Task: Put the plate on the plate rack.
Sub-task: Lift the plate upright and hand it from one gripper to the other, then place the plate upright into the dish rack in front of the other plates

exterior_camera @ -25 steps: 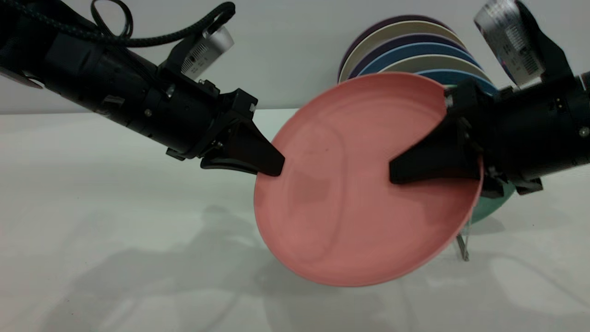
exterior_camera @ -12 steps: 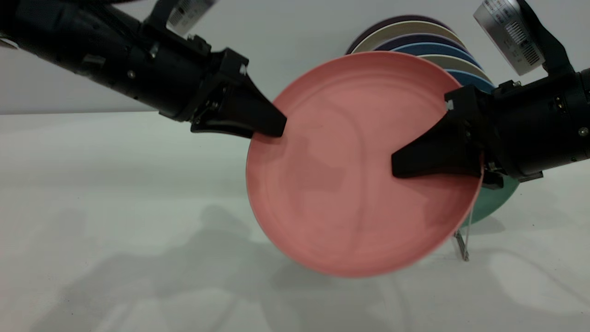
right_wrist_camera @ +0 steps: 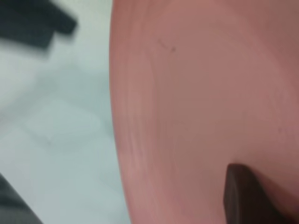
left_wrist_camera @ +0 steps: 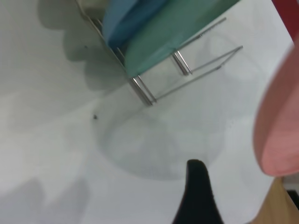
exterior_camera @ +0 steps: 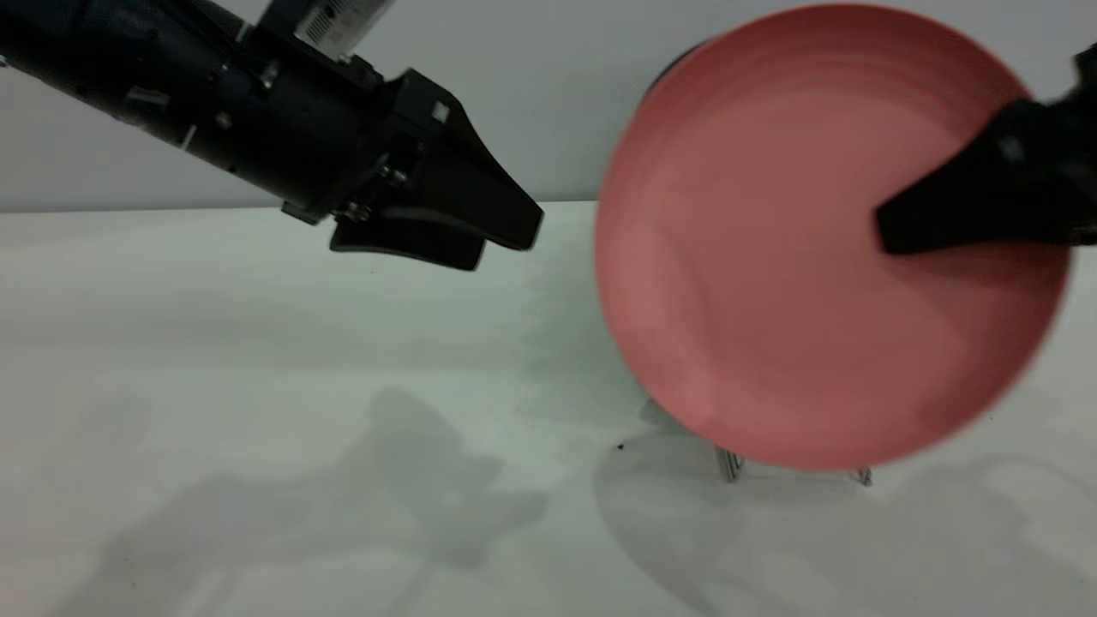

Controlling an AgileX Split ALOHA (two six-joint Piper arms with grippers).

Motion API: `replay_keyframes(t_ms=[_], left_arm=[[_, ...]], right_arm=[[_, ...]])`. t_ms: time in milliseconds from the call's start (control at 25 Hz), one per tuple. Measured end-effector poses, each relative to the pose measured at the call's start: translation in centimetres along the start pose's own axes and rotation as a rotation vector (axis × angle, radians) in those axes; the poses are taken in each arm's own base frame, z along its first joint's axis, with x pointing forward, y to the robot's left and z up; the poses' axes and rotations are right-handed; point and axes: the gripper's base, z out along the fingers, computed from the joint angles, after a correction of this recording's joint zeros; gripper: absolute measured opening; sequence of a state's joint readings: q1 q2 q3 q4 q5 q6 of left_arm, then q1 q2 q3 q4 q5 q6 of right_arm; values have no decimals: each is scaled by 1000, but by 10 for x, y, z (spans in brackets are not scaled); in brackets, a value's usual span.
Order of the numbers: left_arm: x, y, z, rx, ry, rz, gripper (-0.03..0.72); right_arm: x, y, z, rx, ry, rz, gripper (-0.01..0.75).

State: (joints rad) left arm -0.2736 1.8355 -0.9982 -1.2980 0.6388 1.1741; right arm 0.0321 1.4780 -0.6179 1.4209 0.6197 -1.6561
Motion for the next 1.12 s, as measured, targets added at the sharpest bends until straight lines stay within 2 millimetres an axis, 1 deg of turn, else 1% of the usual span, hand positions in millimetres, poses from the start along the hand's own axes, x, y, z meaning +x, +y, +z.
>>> replay_keyframes(t_ms=[120, 280, 360, 440, 520, 640, 800, 920, 1120], left_arm=[[-6, 6, -18, -23, -51, -10, 580], [-14, 11, -44, -36, -126, -29, 580], [-17, 11, -53, -37, -154, -33, 580], [-18, 9, -58, -32, -167, -32, 580], [-18, 8, -58, -26, -166, -30, 580], [-18, 8, -58, -25, -166, -31, 580], [-18, 8, -59, -25, -167, -32, 580], [-19, 8, -59, -24, -168, -33, 580], [-19, 8, -59, -23, -171, -35, 580]], right_arm=[[-12, 4, -16, 48, 12, -190, 145], [-39, 8, -38, 115, -42, -367, 145], [-53, 10, -46, 142, -66, -460, 145], [-62, 12, -49, 157, -67, -556, 145], [-67, 16, -48, 176, -43, -677, 145], [-68, 29, -38, 196, 5, -850, 145], [-71, 38, -30, 258, 35, -1015, 144], [-72, 36, -24, 289, 47, -1052, 144], [-68, 30, -12, 283, 80, -1045, 144]])
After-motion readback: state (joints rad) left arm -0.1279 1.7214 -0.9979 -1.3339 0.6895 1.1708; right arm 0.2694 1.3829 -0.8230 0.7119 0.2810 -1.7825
